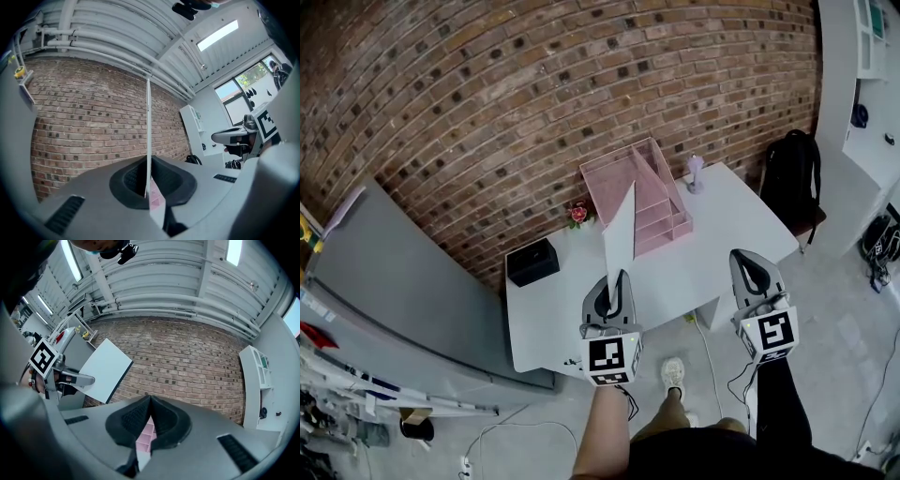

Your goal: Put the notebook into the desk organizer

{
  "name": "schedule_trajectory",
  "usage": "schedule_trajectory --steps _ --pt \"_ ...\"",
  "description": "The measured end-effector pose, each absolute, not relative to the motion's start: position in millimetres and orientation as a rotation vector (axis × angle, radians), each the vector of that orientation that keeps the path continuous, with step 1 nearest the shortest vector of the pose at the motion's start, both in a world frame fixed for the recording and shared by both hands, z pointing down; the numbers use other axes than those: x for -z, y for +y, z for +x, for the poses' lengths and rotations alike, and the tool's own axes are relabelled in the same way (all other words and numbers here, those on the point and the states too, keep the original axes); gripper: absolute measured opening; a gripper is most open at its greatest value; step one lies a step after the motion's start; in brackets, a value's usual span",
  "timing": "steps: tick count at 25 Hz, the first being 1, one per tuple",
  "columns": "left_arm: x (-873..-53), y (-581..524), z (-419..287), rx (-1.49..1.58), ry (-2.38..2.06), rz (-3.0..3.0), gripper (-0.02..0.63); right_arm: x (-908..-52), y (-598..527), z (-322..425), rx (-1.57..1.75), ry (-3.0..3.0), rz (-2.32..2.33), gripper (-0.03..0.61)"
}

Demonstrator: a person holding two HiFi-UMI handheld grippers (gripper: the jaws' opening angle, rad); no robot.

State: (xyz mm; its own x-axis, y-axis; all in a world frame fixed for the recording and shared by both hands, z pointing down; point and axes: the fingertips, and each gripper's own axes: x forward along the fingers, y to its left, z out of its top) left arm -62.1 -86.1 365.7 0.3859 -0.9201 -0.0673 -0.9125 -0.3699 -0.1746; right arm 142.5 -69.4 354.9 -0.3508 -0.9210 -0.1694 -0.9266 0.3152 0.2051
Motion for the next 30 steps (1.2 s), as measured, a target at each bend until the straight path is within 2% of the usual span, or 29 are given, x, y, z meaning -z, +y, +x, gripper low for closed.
schedule_trajectory --steps 14,30 --pt "-392 -217 -82 0.087 1.741 -2.488 0.021 -376 -185 156 -0.333 2.503 -1.838 0.020" --pt "-393 -353 -79 0.117 1.662 -2.549 0.020 -362 -321 138 -0.451 2.476 -1.917 0.020"
